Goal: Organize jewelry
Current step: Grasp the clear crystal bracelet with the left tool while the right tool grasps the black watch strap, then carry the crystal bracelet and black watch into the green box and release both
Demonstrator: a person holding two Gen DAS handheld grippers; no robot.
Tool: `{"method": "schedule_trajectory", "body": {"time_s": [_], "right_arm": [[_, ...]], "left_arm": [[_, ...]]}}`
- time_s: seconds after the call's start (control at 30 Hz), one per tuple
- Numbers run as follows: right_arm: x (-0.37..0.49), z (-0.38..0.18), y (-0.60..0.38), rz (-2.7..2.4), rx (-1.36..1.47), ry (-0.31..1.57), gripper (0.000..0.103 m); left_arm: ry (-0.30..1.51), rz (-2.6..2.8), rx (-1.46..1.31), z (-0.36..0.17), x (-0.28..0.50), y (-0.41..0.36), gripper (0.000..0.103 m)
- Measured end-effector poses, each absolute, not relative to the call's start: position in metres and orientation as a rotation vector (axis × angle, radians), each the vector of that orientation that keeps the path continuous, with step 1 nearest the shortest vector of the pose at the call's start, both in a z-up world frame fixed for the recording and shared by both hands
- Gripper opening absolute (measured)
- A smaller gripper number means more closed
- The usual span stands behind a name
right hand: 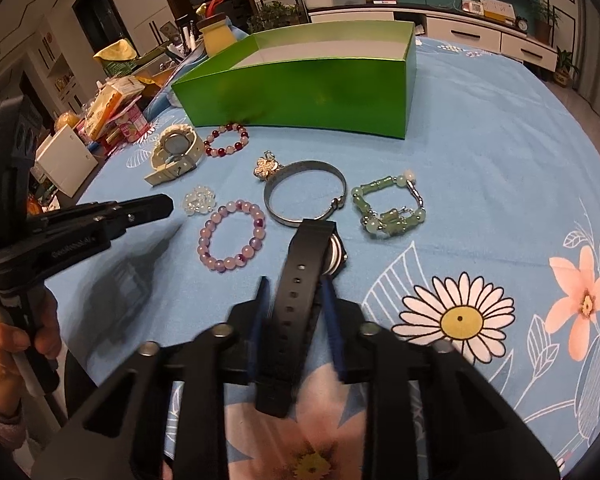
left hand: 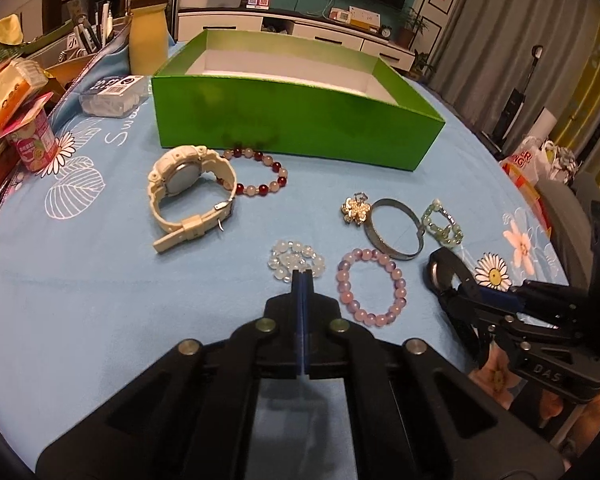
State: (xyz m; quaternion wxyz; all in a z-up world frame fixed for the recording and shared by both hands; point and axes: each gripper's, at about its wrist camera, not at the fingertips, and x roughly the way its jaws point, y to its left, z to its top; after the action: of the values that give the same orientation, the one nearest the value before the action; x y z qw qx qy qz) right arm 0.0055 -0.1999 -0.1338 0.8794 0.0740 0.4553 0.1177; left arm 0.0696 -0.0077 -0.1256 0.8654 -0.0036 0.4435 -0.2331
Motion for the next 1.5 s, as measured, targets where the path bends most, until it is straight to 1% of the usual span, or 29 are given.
{"method": "schedule_trajectory", "body": {"time_s": [0.03,0.23,0.27,0.3,0.37,0.57,0.67,0.73,0.77,0.83,0.9,1.0,1.17,1.5], "right_arm": [[0.005,-0.133,-0.199,0.24,0.145,0.943,0.017],[0.003,-0.122,-0.206,0.239,0.178,0.9,0.017],[0.003,-0.121,-0.207,0.239,0.184,0.9,0.017],[0.003,-0.121,-0.208,0.241,0.189,0.9,0.017],[0.002,-0.121,-0.208,0.244,0.191,0.9,0.017],[-0.001,-0.12,-0.205,0.26,0.184,0.891,0.017],[-0.001,-0.118,-0.205,0.265,0.187,0.884,0.017],[-0.001,-0.118,-0.205,0.266,0.188,0.882,0.017],[-0.001,-0.118,-0.206,0.265,0.187,0.882,0.016],[-0.001,-0.118,-0.205,0.263,0.189,0.881,0.016],[-0.001,-0.118,-0.205,0.263,0.189,0.876,0.016],[-0.001,-0.115,-0.206,0.265,0.187,0.864,0.016],[-0.001,-0.103,-0.212,0.271,0.218,0.834,0.016],[0.003,-0.062,-0.223,0.287,0.243,0.737,0.016]], "left_arm": [[0.926,-0.489,-0.017,-0.124,0.069,-0.006,0.0],[0.927,-0.488,-0.018,-0.121,0.071,-0.002,0.0],[0.93,-0.478,-0.002,-0.122,0.072,-0.004,0.005],[0.938,-0.48,0.002,-0.124,0.074,-0.005,0.018],[0.94,-0.466,0.018,-0.127,0.077,-0.009,0.038],[0.933,-0.432,0.087,-0.137,0.083,-0.024,0.038],[0.931,-0.42,0.072,-0.143,0.089,-0.025,0.036],[0.926,-0.425,0.047,-0.143,0.091,-0.024,0.025],[0.927,-0.433,0.036,-0.144,0.092,-0.024,0.013],[0.926,-0.438,0.032,-0.145,0.091,-0.025,0.013],[0.926,-0.445,0.026,-0.144,0.089,-0.024,0.009],[0.93,-0.453,-0.003,-0.139,0.085,-0.018,0.007],[0.914,-0.468,-0.059,-0.12,0.081,-0.005,0.007],[0.883,-0.51,-0.155,-0.076,0.085,0.015,0.007]]}}
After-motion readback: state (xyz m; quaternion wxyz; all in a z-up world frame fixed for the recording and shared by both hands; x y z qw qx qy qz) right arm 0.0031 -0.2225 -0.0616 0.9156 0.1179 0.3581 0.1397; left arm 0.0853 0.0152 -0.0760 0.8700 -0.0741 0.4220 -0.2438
